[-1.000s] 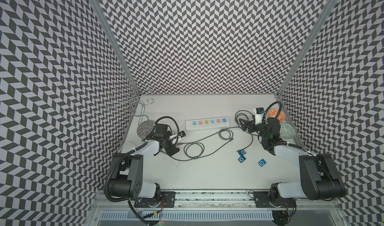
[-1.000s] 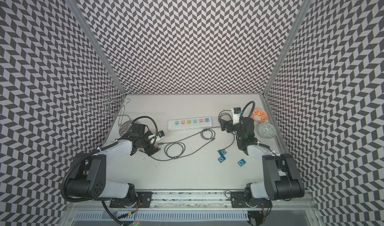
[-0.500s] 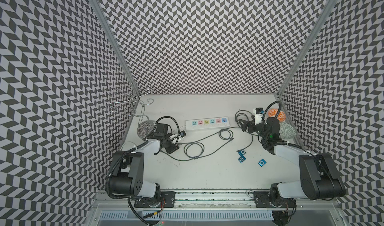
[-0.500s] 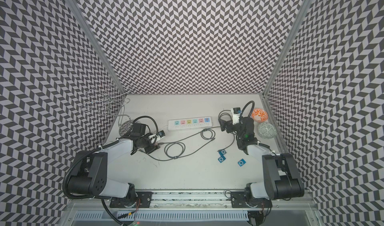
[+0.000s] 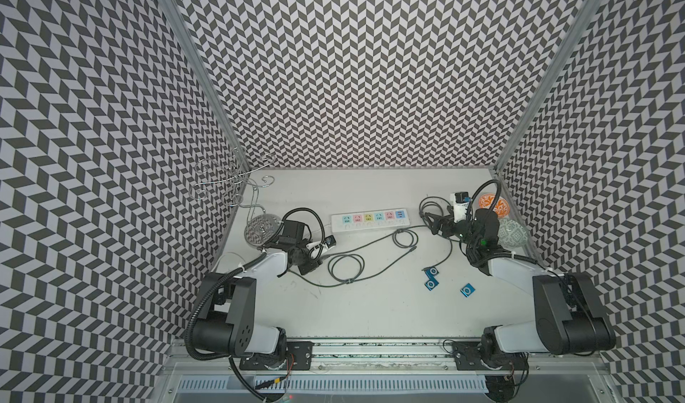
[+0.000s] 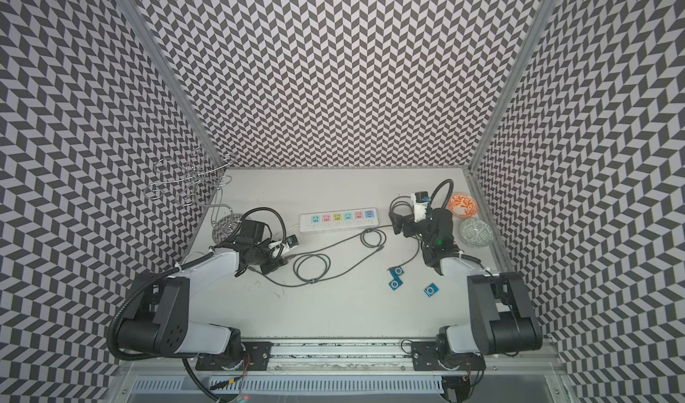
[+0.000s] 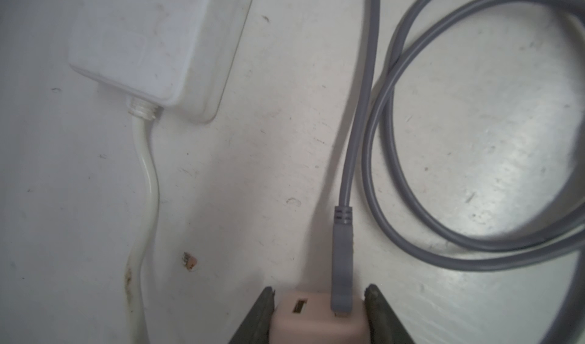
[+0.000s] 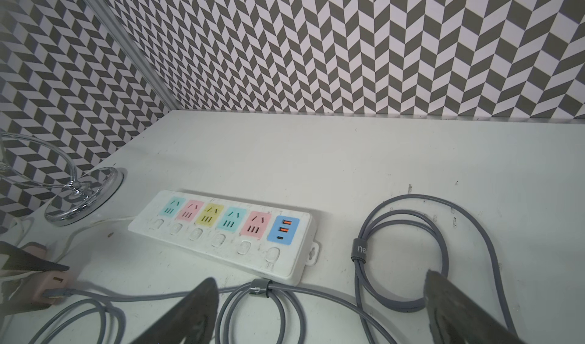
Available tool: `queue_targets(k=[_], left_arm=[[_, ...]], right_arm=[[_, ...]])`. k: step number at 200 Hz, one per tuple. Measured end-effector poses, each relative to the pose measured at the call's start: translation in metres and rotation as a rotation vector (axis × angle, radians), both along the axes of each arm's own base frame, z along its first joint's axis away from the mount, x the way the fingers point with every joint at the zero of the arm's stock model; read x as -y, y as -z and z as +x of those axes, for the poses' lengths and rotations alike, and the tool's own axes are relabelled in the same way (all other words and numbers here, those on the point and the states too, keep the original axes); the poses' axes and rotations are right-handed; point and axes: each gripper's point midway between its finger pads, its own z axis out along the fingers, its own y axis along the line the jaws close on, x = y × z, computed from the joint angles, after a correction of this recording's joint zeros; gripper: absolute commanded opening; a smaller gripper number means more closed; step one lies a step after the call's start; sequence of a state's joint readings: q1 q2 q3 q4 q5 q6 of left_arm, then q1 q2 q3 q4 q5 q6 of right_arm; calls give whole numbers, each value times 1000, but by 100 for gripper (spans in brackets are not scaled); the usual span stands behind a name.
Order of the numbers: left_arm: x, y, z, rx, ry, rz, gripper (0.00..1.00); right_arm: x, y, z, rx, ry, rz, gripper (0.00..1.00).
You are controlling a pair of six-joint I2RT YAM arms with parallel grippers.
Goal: Charge mp3
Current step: Pick up the plug from the center of the board.
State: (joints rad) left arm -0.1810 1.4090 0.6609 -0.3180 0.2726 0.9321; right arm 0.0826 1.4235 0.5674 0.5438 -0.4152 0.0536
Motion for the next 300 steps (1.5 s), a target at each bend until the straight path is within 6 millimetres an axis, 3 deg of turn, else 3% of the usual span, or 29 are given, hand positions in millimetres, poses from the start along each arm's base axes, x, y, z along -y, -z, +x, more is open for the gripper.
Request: queue_targets(k=[39,67,96,121,155,178,216,269,300], left_arm=[[18,-52,13,120,-15,-110,11],[34,-104,28,238,-8,-220,9],[53,-145,42,339,19,-323,7],[73,-170,41,401,52,-411,7],[106,-195,23,490,143,-502,7],[123,-201,12,526,179,-558,7],[137,-204,7,595,199,-584,6],[151,-217,5,730,248,-598,6],[153,-225,9,784,257,-615,6]], right_arm=[[-8,-2,-2,-27,-45,36,96],[-19,-21,7,-57,-91,99,91],[-29,-59,15,-68,-139,164,88],[-34,-95,9,-72,-157,192,88],[-40,-161,-19,35,-185,224,86],[-46,-184,-29,79,-218,238,85],[-61,-190,-23,44,-276,231,82],[-121,-169,-29,-62,-434,220,81],[-156,-171,-51,-47,-540,193,81]])
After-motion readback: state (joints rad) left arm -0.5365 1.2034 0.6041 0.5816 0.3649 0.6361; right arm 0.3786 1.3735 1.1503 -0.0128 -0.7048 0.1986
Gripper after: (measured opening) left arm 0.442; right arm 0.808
